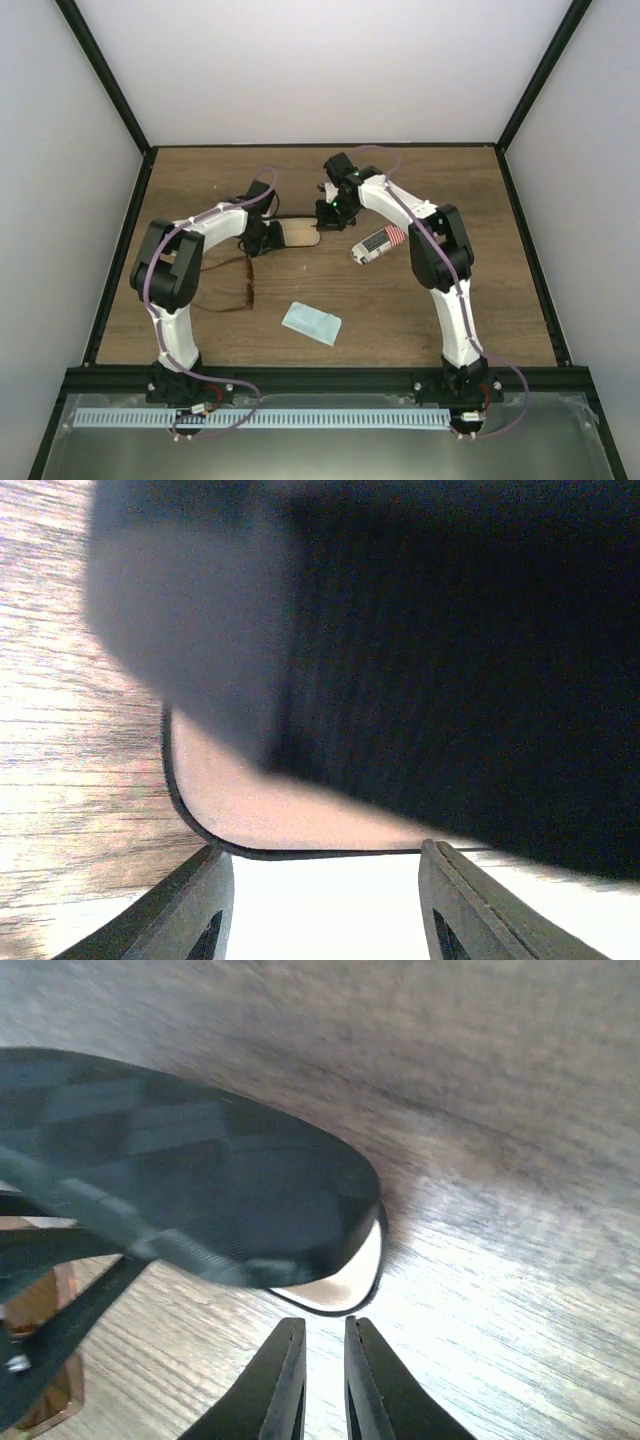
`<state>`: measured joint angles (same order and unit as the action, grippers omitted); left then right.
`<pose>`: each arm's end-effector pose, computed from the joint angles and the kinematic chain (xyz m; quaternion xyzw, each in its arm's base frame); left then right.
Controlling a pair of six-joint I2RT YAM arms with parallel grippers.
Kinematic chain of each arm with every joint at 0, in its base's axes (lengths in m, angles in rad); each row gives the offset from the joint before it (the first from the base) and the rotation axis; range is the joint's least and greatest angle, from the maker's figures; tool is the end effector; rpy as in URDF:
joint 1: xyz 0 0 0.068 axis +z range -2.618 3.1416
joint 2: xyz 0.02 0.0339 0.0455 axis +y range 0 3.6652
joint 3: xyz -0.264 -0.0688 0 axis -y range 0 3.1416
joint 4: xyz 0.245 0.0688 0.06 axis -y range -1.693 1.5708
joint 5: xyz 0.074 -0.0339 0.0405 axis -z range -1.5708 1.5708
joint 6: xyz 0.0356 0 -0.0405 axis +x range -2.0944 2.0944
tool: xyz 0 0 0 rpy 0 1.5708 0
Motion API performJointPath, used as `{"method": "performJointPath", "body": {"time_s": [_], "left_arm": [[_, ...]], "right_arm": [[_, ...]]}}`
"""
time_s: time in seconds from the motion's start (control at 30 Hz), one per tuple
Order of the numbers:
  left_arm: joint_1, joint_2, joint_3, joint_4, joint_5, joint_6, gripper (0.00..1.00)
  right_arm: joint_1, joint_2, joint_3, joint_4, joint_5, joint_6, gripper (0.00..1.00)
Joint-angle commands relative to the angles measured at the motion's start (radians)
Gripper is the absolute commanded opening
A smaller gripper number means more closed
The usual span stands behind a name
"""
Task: Organize the sunglasses
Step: Adjust the sunglasses case at the center of the board.
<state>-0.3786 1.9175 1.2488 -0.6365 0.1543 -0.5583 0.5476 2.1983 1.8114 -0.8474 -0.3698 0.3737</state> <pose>0.3397 -0.1410 0.1516 -0.0785 0.9852 -0.1278 0.0833 0.3860 0.2504 0.1891 -0.1148 0.9627 0.2355 0.0669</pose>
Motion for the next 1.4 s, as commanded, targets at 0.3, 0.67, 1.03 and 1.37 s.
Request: {"method": "performJointPath", "body": {"time_s": [0.3,0.67,1.03,1.37], "left_arm": [[-0.005,0.06,0.003,-0.052,-0.012,-0.012,0.53],[-0.014,0.079,0.033,-0.09,-0.023,0.019,0.53],[-0.032,0.134,0.131,-0.171,-0.026,0.045,0.53],[-0.036,0.166,0.179,-0.197,0.011,0.081,0.53]], "right_arm": [[0.0,-0.066,0.032,0.085,0.107,-0.107,0.56],[0.0,0.002,0.053,0.232,-0.02,-0.09,0.57],[-0.009,-0.201,-0.24,0.403,0.122,-0.021,0.57],[-0.033,-0.211,-0.149,0.355,0.106,-0.031,0.58]]}}
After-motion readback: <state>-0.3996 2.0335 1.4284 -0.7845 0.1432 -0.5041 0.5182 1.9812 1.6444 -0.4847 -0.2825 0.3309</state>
